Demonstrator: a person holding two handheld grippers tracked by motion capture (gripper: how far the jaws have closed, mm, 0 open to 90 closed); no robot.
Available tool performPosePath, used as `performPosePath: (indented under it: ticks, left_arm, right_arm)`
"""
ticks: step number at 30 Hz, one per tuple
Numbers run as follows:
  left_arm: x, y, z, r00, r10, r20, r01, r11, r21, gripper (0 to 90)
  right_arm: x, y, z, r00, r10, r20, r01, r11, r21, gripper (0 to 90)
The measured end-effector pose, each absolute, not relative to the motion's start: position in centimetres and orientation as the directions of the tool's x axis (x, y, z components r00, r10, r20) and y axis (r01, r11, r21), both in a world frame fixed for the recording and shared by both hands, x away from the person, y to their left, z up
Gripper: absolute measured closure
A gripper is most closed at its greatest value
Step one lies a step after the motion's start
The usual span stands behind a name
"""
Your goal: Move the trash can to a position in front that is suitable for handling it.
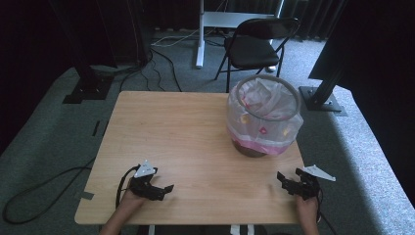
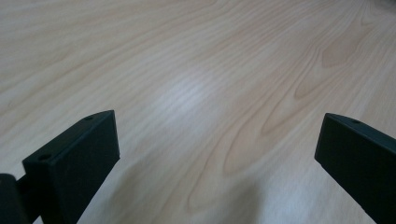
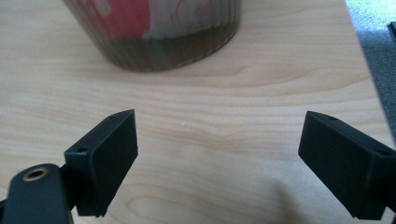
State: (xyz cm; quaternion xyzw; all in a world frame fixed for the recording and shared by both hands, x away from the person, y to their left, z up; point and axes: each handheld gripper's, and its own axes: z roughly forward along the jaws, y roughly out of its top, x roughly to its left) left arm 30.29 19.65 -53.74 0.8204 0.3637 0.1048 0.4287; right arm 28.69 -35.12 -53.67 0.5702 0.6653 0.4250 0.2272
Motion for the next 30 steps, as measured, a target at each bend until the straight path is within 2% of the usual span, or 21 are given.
performPosePath:
  ticks: [10, 25, 30]
  left_arm:
    - [32.9, 17.5, -53.1, 0.721, 0.678, -0.143, 0.49, -0.352, 0.798, 0.0]
    - [37.1, 14.3, -51.6, 0.723, 0.682, -0.112, 0.453, -0.345, 0.822, 0.0]
    - [38.8, 13.5, -50.9, 0.716, 0.69, -0.101, 0.445, -0.34, 0.828, 0.0]
  right_arm:
    - [29.5, -36.4, -52.5, -0.215, 0.955, 0.205, 0.51, -0.069, 0.857, 11.2]
    - [31.9, -37.1, -50.8, -0.192, 0.964, 0.182, 0.438, -0.082, 0.895, 11.2]
    - [33.0, -37.7, -50.2, -0.185, 0.961, 0.203, 0.425, -0.108, 0.899, 11.2]
